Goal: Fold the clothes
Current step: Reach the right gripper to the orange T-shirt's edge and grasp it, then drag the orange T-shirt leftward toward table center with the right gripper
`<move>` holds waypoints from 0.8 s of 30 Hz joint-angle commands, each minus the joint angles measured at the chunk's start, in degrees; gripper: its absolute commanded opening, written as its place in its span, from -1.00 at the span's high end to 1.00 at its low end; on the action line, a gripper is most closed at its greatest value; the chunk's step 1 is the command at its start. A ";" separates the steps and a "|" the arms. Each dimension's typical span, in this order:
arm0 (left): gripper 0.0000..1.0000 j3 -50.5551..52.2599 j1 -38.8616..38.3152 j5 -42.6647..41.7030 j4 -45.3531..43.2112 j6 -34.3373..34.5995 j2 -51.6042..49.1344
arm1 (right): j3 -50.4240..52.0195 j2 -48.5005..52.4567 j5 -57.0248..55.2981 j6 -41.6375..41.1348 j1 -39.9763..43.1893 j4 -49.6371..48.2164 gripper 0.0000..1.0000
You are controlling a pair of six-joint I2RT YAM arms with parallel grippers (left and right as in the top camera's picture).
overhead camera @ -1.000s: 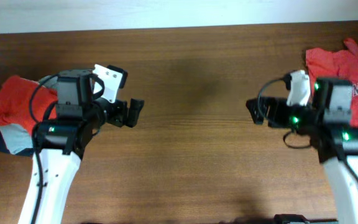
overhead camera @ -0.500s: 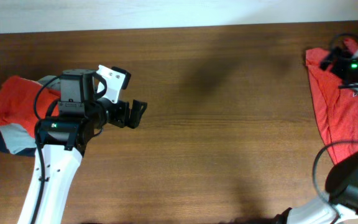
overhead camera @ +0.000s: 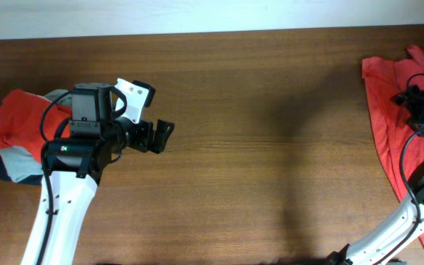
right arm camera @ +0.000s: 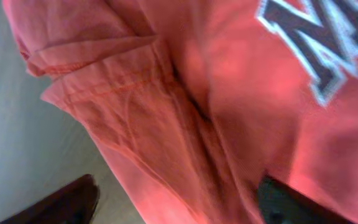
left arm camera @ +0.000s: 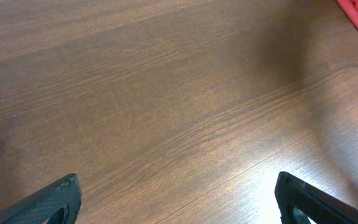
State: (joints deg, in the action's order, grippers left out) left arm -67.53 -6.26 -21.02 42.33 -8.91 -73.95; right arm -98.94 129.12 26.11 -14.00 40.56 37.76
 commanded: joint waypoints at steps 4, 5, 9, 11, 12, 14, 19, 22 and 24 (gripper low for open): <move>-0.99 -1.09 -0.09 -0.61 -0.04 0.48 -0.20 | -0.61 1.57 2.93 -0.26 -0.96 -3.10 -0.33; -0.98 -1.09 -0.09 -0.61 -0.04 0.48 -0.20 | -0.61 1.57 1.86 -0.26 -1.11 -3.06 -0.32; -0.98 -1.09 -0.09 -0.59 -0.04 0.48 -0.20 | -0.61 1.62 -1.40 -0.26 -1.73 -3.10 -0.22; -0.98 -1.09 -0.09 -0.59 -0.04 0.48 -0.20 | -0.61 1.77 -3.37 -0.28 -2.32 -3.13 -0.21; -0.98 -1.09 -0.09 -0.61 -0.04 0.48 -0.20 | -0.59 1.81 -4.63 -0.28 -2.58 -3.10 -0.20; -0.98 -1.09 -0.09 -0.61 -0.02 0.48 -0.20 | -0.57 1.99 -7.61 -0.28 -3.13 -3.10 -0.20; -0.98 -1.09 -0.09 -0.63 -0.02 0.48 -0.20 | -0.44 2.54 -10.32 -0.39 -3.74 -3.10 -0.08; -0.98 -1.09 -0.09 -0.61 -0.02 0.48 -0.20 | -0.02 2.54 -10.27 -0.48 -4.31 -3.65 0.25; -0.98 -1.09 -0.09 -0.63 0.00 0.48 -0.20 | -0.02 2.54 -10.29 -0.46 -4.50 -3.63 0.43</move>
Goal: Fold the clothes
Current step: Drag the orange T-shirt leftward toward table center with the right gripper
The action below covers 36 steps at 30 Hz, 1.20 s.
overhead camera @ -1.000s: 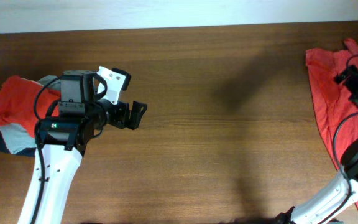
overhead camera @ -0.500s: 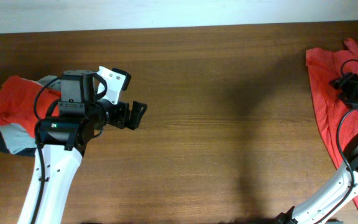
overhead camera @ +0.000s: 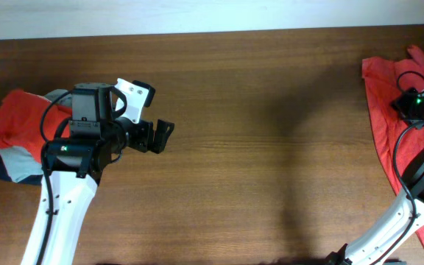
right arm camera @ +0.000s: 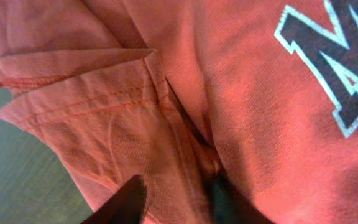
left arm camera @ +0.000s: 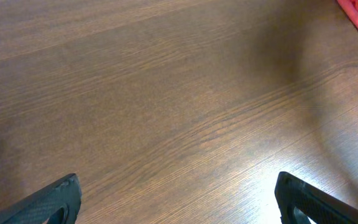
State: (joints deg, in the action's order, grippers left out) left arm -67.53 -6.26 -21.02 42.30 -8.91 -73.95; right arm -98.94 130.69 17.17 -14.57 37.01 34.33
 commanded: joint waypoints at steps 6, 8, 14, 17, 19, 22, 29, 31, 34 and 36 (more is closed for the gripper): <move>-0.98 -1.09 -0.09 -0.63 1.09 0.48 -0.20 | -0.63 -1.66 10.03 0.17 -0.98 1.55 0.92; -0.98 -1.09 -0.09 -0.63 1.07 0.48 -0.20 | -0.63 -5.51 18.08 0.66 -1.75 1.66 0.92; -0.98 -1.11 -0.07 2.19 1.05 0.26 -0.20 | -0.63 -17.09 29.14 0.81 -11.69 5.77 0.92; -0.98 -1.22 -0.07 4.61 1.05 0.26 -0.17 | -0.63 -18.49 29.14 0.81 -19.63 8.39 0.92; -0.98 -2.45 0.04 7.58 1.11 0.28 -0.17 | -0.61 -18.08 27.63 3.19 -27.91 10.60 0.92; -0.98 -6.05 0.15 13.22 1.62 0.28 -0.17 | -0.61 -17.77 23.43 6.60 -37.57 12.70 0.92; -0.98 -13.75 0.15 33.64 2.29 0.26 -0.17 | -0.59 -17.03 7.78 8.24 -61.33 14.82 0.92; -0.98 -13.90 0.13 35.69 2.25 0.24 -0.17 | -0.59 -16.68 7.61 8.85 -65.75 14.80 0.92; -0.98 -13.90 0.15 37.68 2.32 0.22 -0.17 | -0.61 -16.63 7.41 15.69 -72.17 15.08 0.75; -0.98 -13.90 0.15 39.10 2.32 0.26 -0.17 | -0.61 -16.65 5.07 15.85 -73.70 16.11 0.62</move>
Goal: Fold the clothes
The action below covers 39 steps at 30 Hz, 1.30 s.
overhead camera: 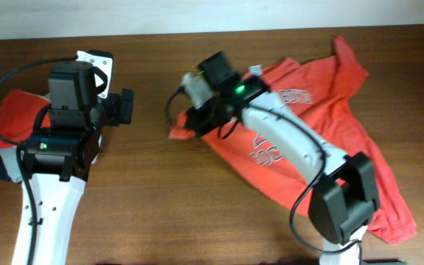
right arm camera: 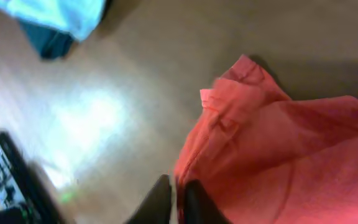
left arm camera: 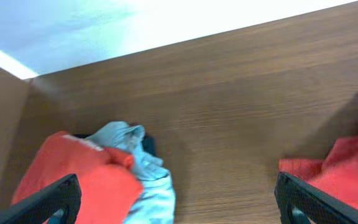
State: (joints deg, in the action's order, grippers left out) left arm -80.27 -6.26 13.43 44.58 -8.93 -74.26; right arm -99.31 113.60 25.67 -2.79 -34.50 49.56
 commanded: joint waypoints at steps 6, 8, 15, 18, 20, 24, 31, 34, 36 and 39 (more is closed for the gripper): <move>-0.98 -1.16 0.13 4.74 -0.13 0.28 0.11 | -0.24 -2.45 -7.08 2.32 5.05 5.88 0.01; -0.98 -1.16 0.13 2.62 -0.15 0.26 0.07 | -0.24 -4.39 -7.10 0.90 10.62 7.30 -0.33; -0.99 -1.16 0.13 -15.69 1.18 -1.46 -6.05 | -0.24 -5.57 -7.17 -5.66 38.99 15.67 -0.67; -0.98 -1.16 -0.04 -18.86 1.84 -1.44 -11.30 | -0.20 -3.04 -8.50 -5.64 51.98 23.30 -0.72; -0.98 -1.16 -0.15 -20.39 1.55 -1.44 -13.73 | 0.33 -1.84 -8.85 -5.66 56.81 26.73 -0.72; -0.98 -1.16 -0.37 -21.22 -0.59 -1.44 -16.44 | 4.42 -0.81 -12.11 -5.73 66.95 30.67 -0.73; -0.98 -1.16 -0.35 -21.18 -3.96 -1.46 -16.44 | 14.12 -0.76 -18.84 -8.31 78.36 25.29 -0.76; -0.98 -1.16 -0.35 -21.16 -4.74 -2.89 -16.44 | 21.88 -0.76 -18.86 -4.11 78.95 16.63 -0.73; -0.98 -1.16 -0.35 -21.14 -4.90 -3.61 -16.44 | 26.25 -0.76 -18.82 -3.63 78.03 12.90 -0.68; -0.98 -1.16 -0.35 -21.14 -4.90 -3.61 -16.44 | 29.62 -0.76 -18.60 -3.65 76.85 9.64 -0.49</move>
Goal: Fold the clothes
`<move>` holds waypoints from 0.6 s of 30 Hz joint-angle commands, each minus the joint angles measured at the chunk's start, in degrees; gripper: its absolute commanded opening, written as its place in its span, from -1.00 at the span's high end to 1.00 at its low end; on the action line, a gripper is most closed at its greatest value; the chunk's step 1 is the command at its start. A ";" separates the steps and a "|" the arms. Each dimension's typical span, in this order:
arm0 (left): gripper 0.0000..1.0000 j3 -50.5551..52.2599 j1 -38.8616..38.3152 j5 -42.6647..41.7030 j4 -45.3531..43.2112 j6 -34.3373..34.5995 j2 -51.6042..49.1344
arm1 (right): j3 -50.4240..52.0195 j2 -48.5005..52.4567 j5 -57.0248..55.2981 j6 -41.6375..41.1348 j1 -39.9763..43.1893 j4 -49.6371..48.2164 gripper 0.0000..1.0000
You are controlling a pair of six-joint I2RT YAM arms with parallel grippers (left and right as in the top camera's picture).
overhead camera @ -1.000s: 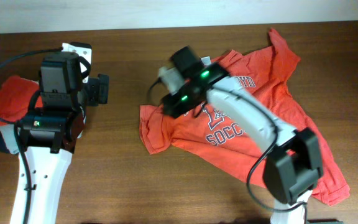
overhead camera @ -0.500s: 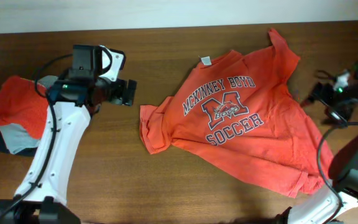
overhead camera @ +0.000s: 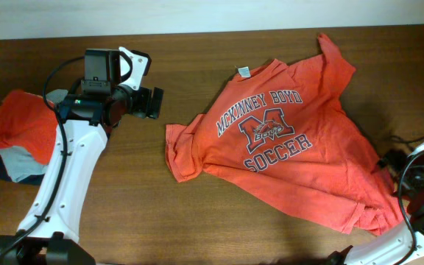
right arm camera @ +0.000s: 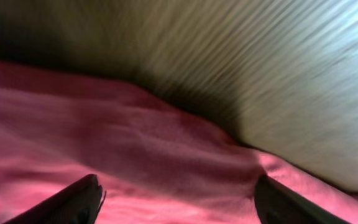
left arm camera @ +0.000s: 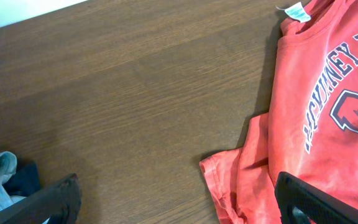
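Note:
An orange T-shirt (overhead camera: 285, 140) with a navy "McKinney Boyd Soccer" print lies spread face up across the middle and right of the wooden table (overhead camera: 219, 221). Its left sleeve (overhead camera: 181, 151) is a little rumpled. My left gripper (overhead camera: 152, 103) hangs open to the left of the shirt. In the left wrist view the shirt (left arm camera: 328, 106) and its neck tag (left arm camera: 296, 11) lie ahead, with that gripper (left arm camera: 179, 200) wide open over bare wood. My right gripper (overhead camera: 390, 160) is at the shirt's right hem, and in its wrist view it (right arm camera: 178, 200) stands open just above red fabric (right arm camera: 135, 155).
A pile of clothes (overhead camera: 12, 136), orange on grey and navy, sits at the table's left edge, and a corner of the pile shows in the left wrist view. The white wall strip (overhead camera: 197, 15) runs along the far edge.
The right gripper was shut on the shirt's sleeve left of centre; now it is open at the shirt's right hem and the shirt lies spread. The left gripper has turned from the pile toward the shirt.
The shirt lay bunched at the table's far right with my right gripper open over it. Then that gripper was shut on a fold. Then it held the shirt stretched into the table's middle. Now the shirt lies flat and released.

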State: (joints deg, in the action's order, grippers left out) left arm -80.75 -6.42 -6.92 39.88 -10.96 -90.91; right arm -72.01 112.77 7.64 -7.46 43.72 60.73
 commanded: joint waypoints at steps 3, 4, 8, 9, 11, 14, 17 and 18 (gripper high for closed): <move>-0.98 -0.68 -0.20 -0.79 -0.24 -1.57 0.22 | 2.45 0.00 -0.28 1.01 -2.05 -3.02 0.07; -0.99 -0.68 -0.20 -0.79 -0.24 -1.57 0.22 | 1.97 0.00 -0.15 0.98 -2.10 -3.74 0.26; -0.99 -0.68 -0.20 -0.81 -0.24 -1.57 0.22 | -2.84 0.00 0.24 -0.57 -2.08 -8.57 0.82; -0.98 -0.68 -0.20 -0.81 -0.22 -1.55 0.22 | -5.25 0.00 0.07 -0.61 -2.10 -10.67 0.89; -0.98 -0.68 -0.20 -0.81 -0.22 -1.55 0.22 | -9.68 0.00 -0.63 -2.84 -2.10 -12.59 0.92; -0.98 -0.68 -0.20 -0.81 -0.22 -1.55 0.22 | -17.11 0.00 -0.52 -4.02 -2.19 -14.69 0.92; -0.98 -0.68 -0.20 -0.83 -0.17 -1.53 0.22 | -22.51 0.00 1.46 -3.96 -2.67 -14.34 0.86; -0.98 -0.68 -0.20 -0.81 -0.17 -1.55 0.22 | -23.76 0.00 1.62 -3.98 -2.91 -13.51 0.51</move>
State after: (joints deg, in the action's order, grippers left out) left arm -80.75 -6.42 -6.94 39.81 -11.57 -90.91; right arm -91.88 112.79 7.81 -10.55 41.78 46.13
